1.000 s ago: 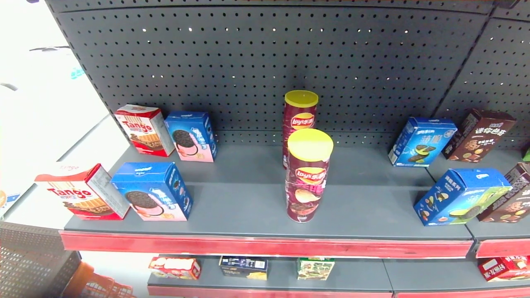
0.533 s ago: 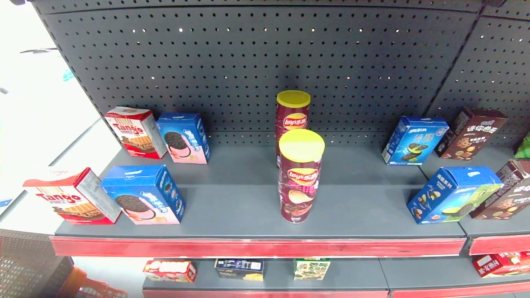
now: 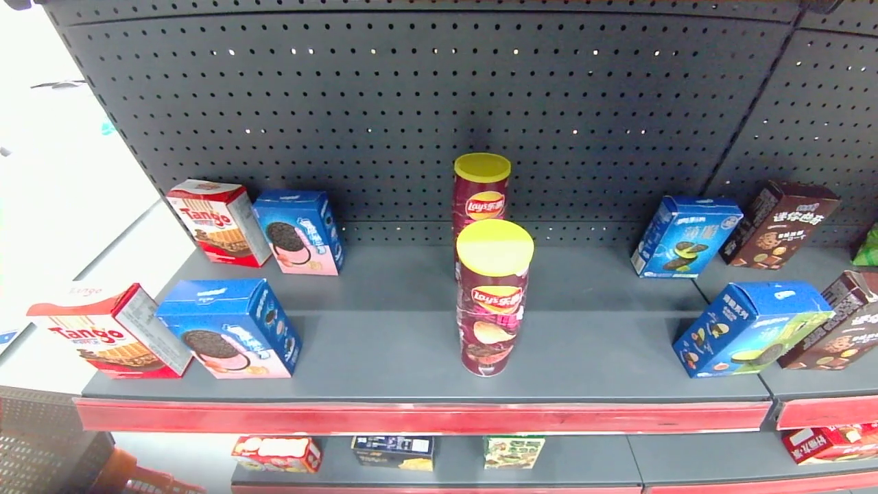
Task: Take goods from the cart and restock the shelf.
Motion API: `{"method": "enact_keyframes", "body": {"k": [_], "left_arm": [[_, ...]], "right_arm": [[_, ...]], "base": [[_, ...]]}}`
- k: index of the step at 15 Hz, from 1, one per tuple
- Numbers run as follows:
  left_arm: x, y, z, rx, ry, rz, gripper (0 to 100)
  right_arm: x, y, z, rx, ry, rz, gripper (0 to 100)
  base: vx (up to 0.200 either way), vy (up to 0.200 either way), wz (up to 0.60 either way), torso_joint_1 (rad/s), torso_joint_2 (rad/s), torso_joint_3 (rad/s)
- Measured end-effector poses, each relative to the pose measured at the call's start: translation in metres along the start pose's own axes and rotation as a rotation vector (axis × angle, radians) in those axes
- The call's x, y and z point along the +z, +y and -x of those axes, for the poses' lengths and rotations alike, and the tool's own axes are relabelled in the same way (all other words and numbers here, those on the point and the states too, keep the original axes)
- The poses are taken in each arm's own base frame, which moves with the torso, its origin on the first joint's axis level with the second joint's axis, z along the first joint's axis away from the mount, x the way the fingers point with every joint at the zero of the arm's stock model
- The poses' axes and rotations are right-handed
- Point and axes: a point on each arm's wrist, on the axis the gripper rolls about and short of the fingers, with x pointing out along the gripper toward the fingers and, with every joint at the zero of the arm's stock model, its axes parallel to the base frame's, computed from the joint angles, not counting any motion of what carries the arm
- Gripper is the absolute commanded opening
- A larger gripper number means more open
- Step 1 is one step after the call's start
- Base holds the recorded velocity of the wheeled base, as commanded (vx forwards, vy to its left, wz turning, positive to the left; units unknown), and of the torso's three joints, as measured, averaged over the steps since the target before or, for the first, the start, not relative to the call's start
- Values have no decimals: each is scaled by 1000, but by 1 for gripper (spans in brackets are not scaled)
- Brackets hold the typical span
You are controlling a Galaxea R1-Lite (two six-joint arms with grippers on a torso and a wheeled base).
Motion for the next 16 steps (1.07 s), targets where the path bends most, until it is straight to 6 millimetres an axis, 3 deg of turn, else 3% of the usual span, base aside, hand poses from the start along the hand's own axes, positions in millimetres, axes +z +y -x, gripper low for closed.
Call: {"method": "enact_keyframes", "body": {"k": [4,7,16], "left_arm": [[0,0,0,0,0,-6,100],[0,0,0,-2,0,-7,100],[0,0,0,-3,0,-6,100]], "right_arm": [[0,0,0,1,1,0,100],[0,0,0,1,1,0,100],[0,0,0,1,1,0,100]], "base": [[0,0,0,0,0,0],[-200,0,0,9,9,4],[0,0,0,0,0,0]]}}
